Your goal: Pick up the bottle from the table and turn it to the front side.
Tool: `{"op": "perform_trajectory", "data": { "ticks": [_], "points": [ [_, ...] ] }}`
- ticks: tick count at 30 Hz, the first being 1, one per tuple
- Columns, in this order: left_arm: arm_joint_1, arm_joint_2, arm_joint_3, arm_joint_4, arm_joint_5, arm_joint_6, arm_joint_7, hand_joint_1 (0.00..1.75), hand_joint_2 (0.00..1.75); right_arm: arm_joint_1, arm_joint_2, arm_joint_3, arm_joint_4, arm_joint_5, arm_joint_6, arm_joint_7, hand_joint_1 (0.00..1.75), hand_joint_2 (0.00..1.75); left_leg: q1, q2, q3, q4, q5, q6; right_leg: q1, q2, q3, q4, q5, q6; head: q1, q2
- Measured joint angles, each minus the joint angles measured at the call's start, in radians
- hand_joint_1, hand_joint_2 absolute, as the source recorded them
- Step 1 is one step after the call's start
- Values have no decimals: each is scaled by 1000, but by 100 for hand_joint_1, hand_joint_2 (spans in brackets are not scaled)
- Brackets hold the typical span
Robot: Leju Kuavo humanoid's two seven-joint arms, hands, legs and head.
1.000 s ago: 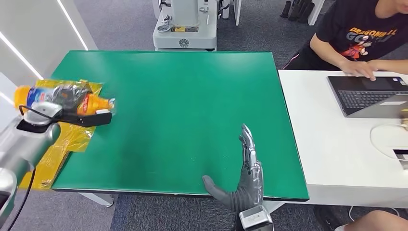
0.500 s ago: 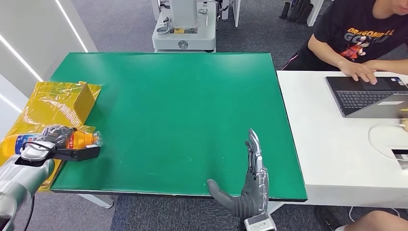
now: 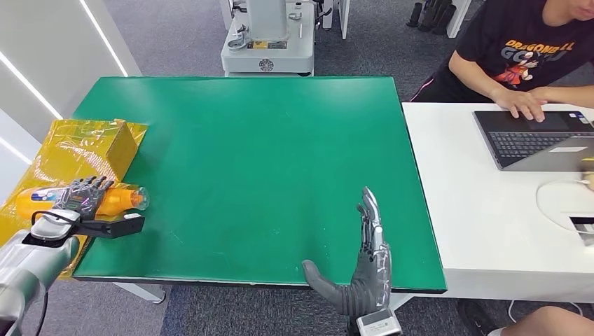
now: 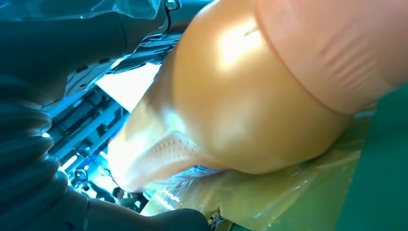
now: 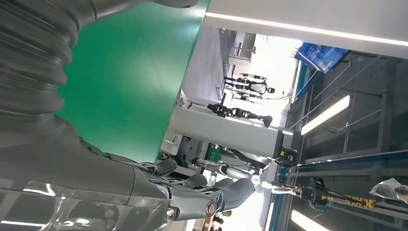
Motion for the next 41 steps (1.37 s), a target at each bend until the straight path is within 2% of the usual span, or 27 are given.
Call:
{"op": "perform_trajectory", "data": {
  "ticks": [9,12,14,16,19,21,23,26,29,34,37,41],
  "points": [
    [2,-9,38,0,-20,38,0,0,175,-1,0,0,-1,-1,1,3,0,175,0,0,0,-1,0,0,0,0,0,0,0,0,0,0],
    [4,-15,65,0,-8,67,-28,0,175,-2,0,0,-5,1,4,10,0,175,0,0,0,-1,0,0,0,0,-1,0,0,0,0,0],
    [13,-23,95,0,24,127,-69,0,175,-2,0,0,-10,5,8,16,0,175,0,0,-1,0,0,0,0,0,-1,0,0,0,0,0],
    [30,-39,144,-5,82,226,-140,0,175,-2,0,0,-18,13,13,22,0,175,0,0,-1,0,0,0,0,-1,-2,0,0,0,0,0],
    [59,-72,236,-36,187,376,-276,0,175,-1,0,0,-25,20,19,29,0,175,0,-1,-2,0,0,0,0,-1,-2,-1,0,0,0,0],
    [79,-99,302,-76,258,444,-377,0,175,-1,0,0,-27,24,21,30,0,175,-1,-1,-2,0,0,0,0,-1,-2,-1,0,0,0,0],
    [104,-127,367,-133,347,488,-486,0,175,-1,0,0,-28,25,22,30,0,175,-1,0,-3,0,0,0,0,-1,-2,-2,0,0,0,0],
    [151,-172,454,-241,512,501,-628,0,175,-2,0,0,-27,16,24,28,0,175,-1,0,-3,0,0,1,0,-1,-2,-2,0,0,0,0],
    [213,-215,515,-372,686,498,-711,0,175,-5,0,1,-21,0,28,19,0,175,-1,0,-3,0,-1,1,0,-1,-3,-2,0,0,0,0],
    [349,-269,516,-639,950,545,-732,0,175,-17,0,8,-7,-22,32,3,0,175,0,0,-3,0,-1,0,0,-1,-3,-2,-1,1,0,0],
    [427,-308,481,-824,1093,559,-733,0,175,-23,0,11,3,-27,31,-1,0,175,-1,-1,-4,0,-2,1,0,-2,-3,-3,-1,1,0,0],
    [506,-383,418,-1052,1204,554,-733,0,175,-27,-1,17,16,-29,31,-3,0,175,-1,-2,-5,0,-2,1,0,-2,-3,-3,-1,1,0,0]
  ]
}}
